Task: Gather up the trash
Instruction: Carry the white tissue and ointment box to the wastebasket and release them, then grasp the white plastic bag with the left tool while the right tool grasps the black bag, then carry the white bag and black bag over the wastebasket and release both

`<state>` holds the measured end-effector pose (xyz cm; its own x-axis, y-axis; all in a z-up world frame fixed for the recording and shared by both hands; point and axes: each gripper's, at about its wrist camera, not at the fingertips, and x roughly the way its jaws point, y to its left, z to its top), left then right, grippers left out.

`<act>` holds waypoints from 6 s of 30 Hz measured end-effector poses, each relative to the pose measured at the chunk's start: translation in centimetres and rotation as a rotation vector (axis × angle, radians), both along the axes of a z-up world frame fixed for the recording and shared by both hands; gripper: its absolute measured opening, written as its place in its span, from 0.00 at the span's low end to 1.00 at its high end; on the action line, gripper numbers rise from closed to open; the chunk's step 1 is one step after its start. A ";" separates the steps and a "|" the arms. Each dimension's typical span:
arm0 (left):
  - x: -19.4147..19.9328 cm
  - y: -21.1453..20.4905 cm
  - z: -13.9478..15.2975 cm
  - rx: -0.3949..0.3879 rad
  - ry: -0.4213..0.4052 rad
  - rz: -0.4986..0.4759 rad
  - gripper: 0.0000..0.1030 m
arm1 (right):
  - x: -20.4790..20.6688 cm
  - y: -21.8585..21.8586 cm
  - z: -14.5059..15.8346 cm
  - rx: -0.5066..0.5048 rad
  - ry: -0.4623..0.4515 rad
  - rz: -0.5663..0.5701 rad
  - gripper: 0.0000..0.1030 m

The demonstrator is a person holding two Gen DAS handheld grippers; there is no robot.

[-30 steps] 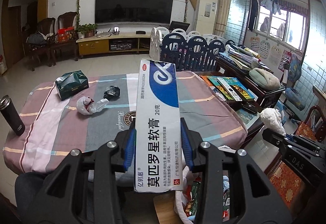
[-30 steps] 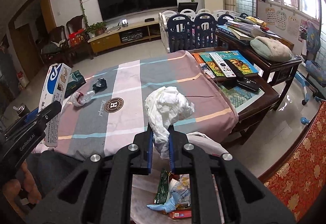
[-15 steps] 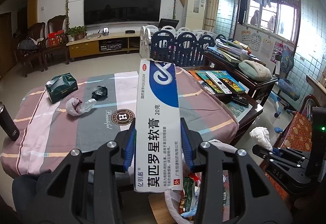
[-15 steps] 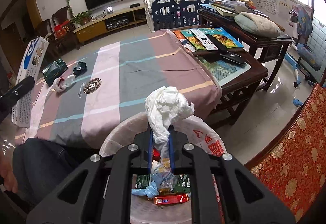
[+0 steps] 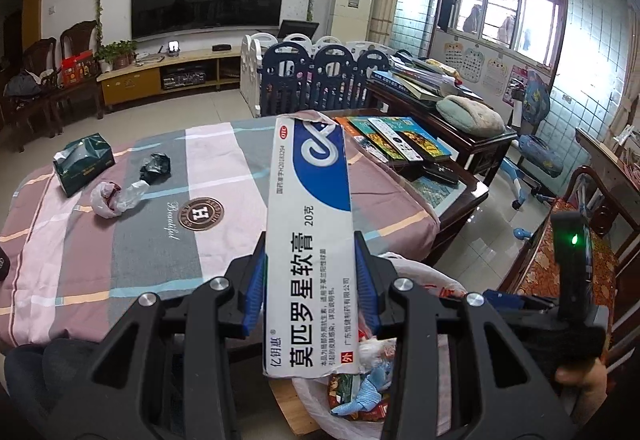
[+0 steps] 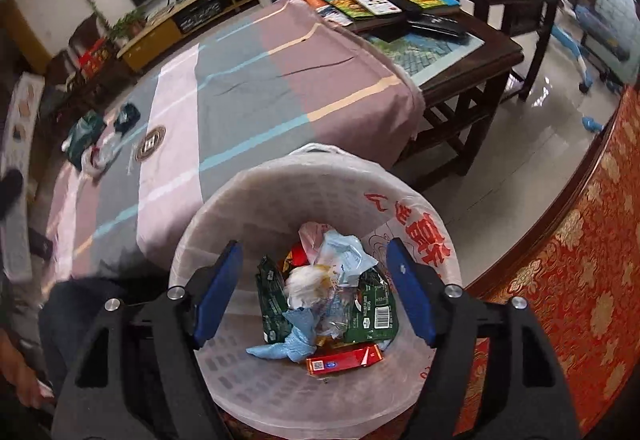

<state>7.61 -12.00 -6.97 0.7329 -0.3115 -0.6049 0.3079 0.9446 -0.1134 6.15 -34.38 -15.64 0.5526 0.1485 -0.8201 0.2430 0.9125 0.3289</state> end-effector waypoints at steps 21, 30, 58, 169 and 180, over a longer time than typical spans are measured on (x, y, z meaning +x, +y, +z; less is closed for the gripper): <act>14.5 8.8 -10.8 0.005 0.273 0.269 0.82 | 2.1 -1.6 0.9 0.003 -0.050 -0.153 0.73; 25.0 27.3 -11.2 -0.026 0.223 0.743 0.88 | 7.0 3.2 -0.7 0.024 0.014 -0.060 0.73; 16.8 27.6 -13.2 -0.328 0.214 0.710 0.22 | 16.0 15.9 1.2 0.023 -0.011 0.185 0.73; -1.5 -3.7 -2.2 0.071 0.048 -0.056 0.23 | -4.4 1.7 11.1 -0.183 -0.335 0.051 0.34; -1.1 -6.2 -5.8 0.100 0.140 -0.136 0.23 | -4.5 1.1 10.7 -0.179 -0.321 0.044 0.34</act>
